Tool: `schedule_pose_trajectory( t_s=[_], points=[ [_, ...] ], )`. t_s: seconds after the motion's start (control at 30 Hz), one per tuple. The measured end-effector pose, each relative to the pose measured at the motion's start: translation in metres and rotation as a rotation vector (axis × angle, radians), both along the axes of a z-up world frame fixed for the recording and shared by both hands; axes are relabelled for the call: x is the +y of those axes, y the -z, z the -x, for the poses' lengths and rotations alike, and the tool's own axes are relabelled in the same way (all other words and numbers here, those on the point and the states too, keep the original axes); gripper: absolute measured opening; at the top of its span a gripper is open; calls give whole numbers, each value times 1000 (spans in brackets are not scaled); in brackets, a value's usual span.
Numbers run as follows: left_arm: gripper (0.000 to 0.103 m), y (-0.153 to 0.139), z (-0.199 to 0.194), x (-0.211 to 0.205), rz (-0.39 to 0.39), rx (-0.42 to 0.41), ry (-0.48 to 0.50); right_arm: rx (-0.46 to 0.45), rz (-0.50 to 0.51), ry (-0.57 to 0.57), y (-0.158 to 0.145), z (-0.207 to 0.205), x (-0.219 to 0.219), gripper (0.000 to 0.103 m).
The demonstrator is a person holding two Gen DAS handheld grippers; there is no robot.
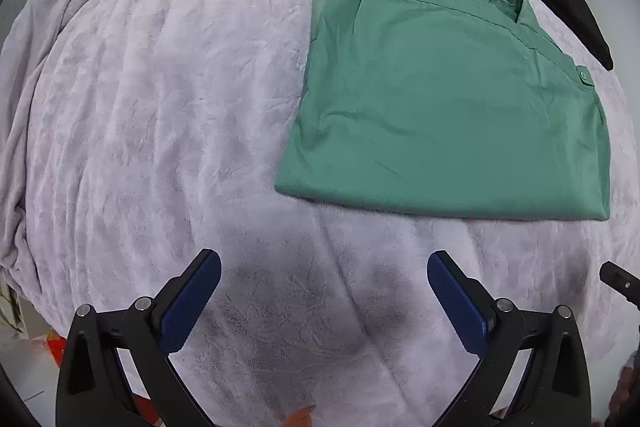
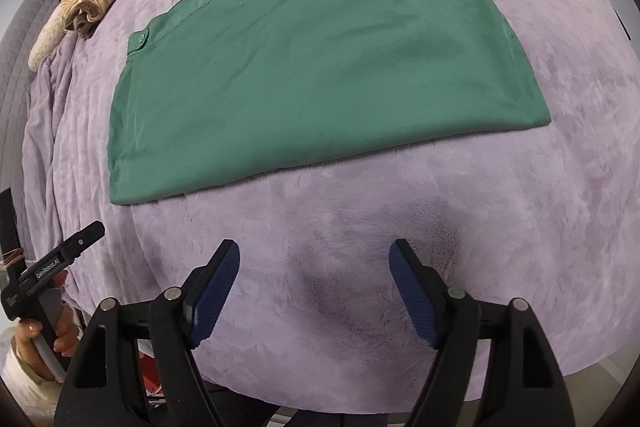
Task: Fold large clothes
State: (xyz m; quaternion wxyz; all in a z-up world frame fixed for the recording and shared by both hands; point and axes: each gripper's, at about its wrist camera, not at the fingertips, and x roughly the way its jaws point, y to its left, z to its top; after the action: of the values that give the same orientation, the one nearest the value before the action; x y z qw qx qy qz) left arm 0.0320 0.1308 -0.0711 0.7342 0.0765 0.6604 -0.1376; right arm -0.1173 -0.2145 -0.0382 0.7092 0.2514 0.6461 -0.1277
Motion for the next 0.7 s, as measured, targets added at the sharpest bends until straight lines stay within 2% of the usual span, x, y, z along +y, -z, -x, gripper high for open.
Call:
schedule_pose_trajectory(
  t_s=[0.13, 0.17, 0.2, 0.33, 0.5, 0.7],
  points=[
    [103, 2, 1, 3, -1, 11, -1, -9, 16, -20, -3, -6, 9, 85],
    [103, 3, 1, 4, -1, 13, 2, -13, 16, -25, -4, -8, 12, 90],
    [103, 4, 2, 4, -2, 17, 5, -15, 17, -33, -4, -9, 15, 103],
    [103, 12, 2, 7, 5, 44, 26, -17, -16, -72, -1, -13, 30, 103],
    [103, 17, -2, 13, 27, 61, 6, 67, -54, -133, 16, -15, 51, 103],
    [103, 25, -13, 26, 26, 78, -32, 97, -109, -106, 33, -11, 60, 103]
  ],
)
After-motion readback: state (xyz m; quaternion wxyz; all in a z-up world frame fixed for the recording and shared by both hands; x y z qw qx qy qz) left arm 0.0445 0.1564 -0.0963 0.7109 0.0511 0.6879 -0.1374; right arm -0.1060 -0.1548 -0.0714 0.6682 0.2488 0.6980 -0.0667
